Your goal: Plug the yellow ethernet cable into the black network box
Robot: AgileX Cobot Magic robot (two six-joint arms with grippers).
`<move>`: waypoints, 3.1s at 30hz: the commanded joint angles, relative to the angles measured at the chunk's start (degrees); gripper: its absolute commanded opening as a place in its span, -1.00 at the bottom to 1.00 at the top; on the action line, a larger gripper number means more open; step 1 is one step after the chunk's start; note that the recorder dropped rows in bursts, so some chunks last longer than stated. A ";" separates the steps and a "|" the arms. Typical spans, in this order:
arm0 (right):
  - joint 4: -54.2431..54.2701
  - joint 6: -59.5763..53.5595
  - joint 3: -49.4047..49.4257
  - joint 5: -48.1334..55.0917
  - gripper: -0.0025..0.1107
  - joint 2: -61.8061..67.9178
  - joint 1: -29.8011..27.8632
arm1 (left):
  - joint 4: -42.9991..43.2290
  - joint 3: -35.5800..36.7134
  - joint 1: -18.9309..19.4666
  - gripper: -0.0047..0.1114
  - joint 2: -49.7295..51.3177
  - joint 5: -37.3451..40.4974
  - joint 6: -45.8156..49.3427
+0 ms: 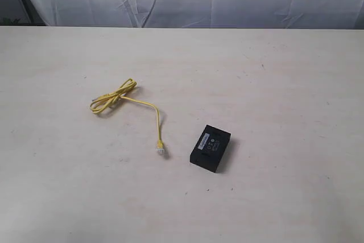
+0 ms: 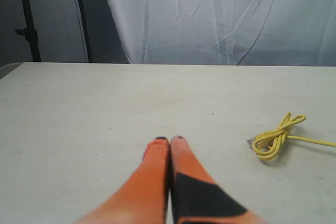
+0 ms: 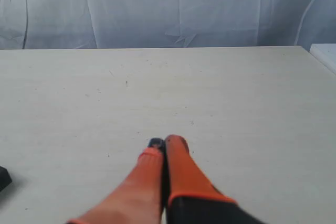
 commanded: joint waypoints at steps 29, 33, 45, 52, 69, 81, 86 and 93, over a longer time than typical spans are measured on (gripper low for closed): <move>16.97 17.62 0.09 -37.17 -0.96 -0.37 -0.24 | 0.19 0.27 -0.01 -0.92 -0.34 0.05 -0.19; 3.11 24.20 -4.24 -36.56 -0.96 -0.03 -0.24 | 0.19 0.27 -0.01 -0.92 -0.34 0.05 -0.19; -14.39 23.92 -22.18 -27.13 -0.97 22.96 -0.24 | 0.19 0.27 -0.01 -0.92 -0.34 0.05 -0.19; -21.66 23.92 -32.83 -12.98 -0.97 36.41 -0.24 | 0.19 0.27 -0.01 -0.92 -0.34 0.05 -0.19; 11.45 -22.50 -53.14 25.27 -0.97 63.71 -0.24 | 0.19 0.27 -0.01 -0.92 -0.34 0.05 -0.19; 17.05 -33.24 -64.18 35.16 -0.97 83.04 12.85 | 0.19 0.27 -0.01 -0.92 -0.34 0.05 -0.19; 16.72 -32.99 -69.96 38.01 -0.97 90.25 17.95 | 0.19 0.27 -0.01 -0.92 -0.34 0.05 -0.19; 15.23 -32.99 -77.67 40.32 -0.97 98.70 24.00 | 0.19 0.27 -0.01 -0.92 -0.34 0.05 -0.19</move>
